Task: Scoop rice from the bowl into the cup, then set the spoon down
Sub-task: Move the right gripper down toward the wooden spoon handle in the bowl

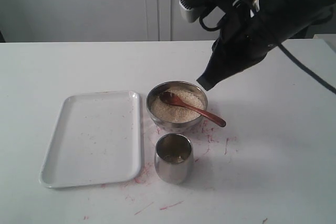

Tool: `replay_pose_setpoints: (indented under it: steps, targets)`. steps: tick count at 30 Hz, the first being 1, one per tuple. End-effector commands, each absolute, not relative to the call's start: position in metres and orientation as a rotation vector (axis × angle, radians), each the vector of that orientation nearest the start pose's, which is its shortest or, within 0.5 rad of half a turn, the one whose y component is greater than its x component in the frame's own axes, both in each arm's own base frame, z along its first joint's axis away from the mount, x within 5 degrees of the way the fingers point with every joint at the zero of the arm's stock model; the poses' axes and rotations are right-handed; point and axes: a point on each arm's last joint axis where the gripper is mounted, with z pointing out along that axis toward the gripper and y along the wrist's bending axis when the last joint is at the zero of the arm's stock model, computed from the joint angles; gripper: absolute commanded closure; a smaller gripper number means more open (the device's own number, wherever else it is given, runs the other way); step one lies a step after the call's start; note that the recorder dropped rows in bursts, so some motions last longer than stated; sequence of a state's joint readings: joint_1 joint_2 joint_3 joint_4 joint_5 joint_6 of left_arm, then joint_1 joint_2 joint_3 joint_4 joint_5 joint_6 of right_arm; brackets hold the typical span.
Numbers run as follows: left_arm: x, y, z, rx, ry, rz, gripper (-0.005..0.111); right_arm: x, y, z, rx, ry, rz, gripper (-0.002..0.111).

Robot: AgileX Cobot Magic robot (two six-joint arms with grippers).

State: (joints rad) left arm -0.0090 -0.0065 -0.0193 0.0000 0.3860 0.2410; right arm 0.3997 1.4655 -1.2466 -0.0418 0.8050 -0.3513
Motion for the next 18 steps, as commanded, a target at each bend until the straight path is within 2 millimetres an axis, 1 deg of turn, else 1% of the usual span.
replay_pose_setpoints:
  steps: [1, 6, 15, 18]
  targets:
    - [0.051, -0.001, 0.178, 0.235, 1.888, 0.151, 0.092, 0.297, 0.122, 0.311, -0.970, 2.349, -0.040, 0.108]
    - [0.051, -0.001, 0.178, 0.235, 1.888, 0.151, 0.092, 0.303, 0.124, 0.298, -0.989, 2.393, -0.042, 0.108]
    - [0.051, -0.001, 0.178, 0.235, 1.888, 0.151, 0.092, 0.314, 0.129, 0.268, -1.032, 2.489, -0.046, 0.108]
    - [0.051, -0.001, 0.178, 0.235, 1.888, 0.151, 0.092, 0.317, 0.130, 0.261, -1.040, 2.509, -0.047, 0.102]
